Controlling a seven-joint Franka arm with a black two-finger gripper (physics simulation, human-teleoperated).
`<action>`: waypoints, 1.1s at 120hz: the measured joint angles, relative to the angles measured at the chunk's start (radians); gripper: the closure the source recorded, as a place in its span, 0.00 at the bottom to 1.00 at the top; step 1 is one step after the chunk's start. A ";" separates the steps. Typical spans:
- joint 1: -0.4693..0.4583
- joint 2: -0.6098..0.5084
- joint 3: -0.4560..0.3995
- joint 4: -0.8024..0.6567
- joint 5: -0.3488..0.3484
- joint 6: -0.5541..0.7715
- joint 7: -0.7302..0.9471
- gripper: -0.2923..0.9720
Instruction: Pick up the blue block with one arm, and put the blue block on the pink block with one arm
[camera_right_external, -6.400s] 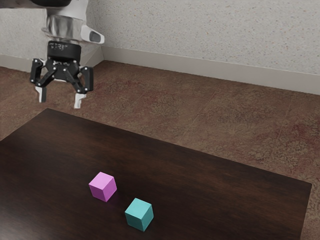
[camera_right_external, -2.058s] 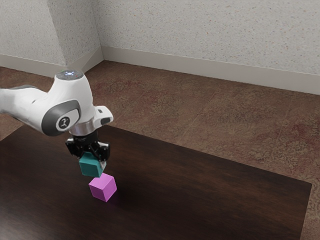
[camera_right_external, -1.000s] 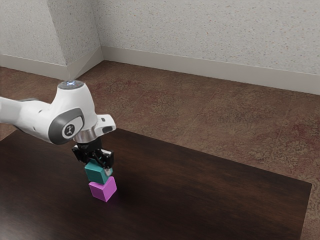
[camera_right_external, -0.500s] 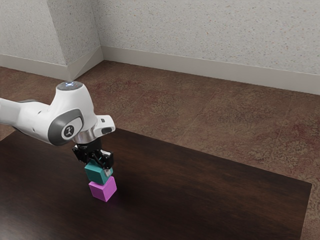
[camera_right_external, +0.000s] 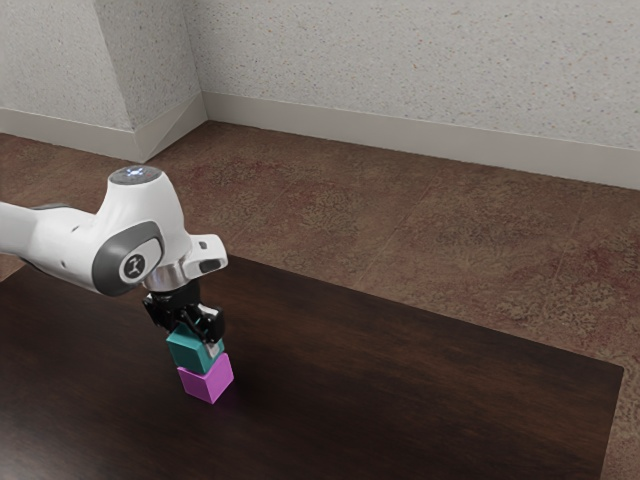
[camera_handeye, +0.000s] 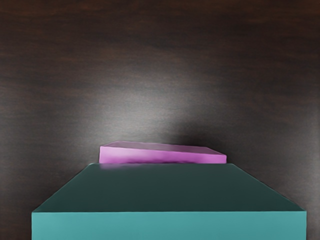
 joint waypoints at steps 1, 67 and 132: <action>0.000 0.000 0.000 0.000 0.000 0.000 0.000 0.49; 0.007 0.006 0.001 0.002 -0.013 0.000 0.015 0.49; 0.012 0.019 0.001 0.010 -0.018 0.006 0.029 0.43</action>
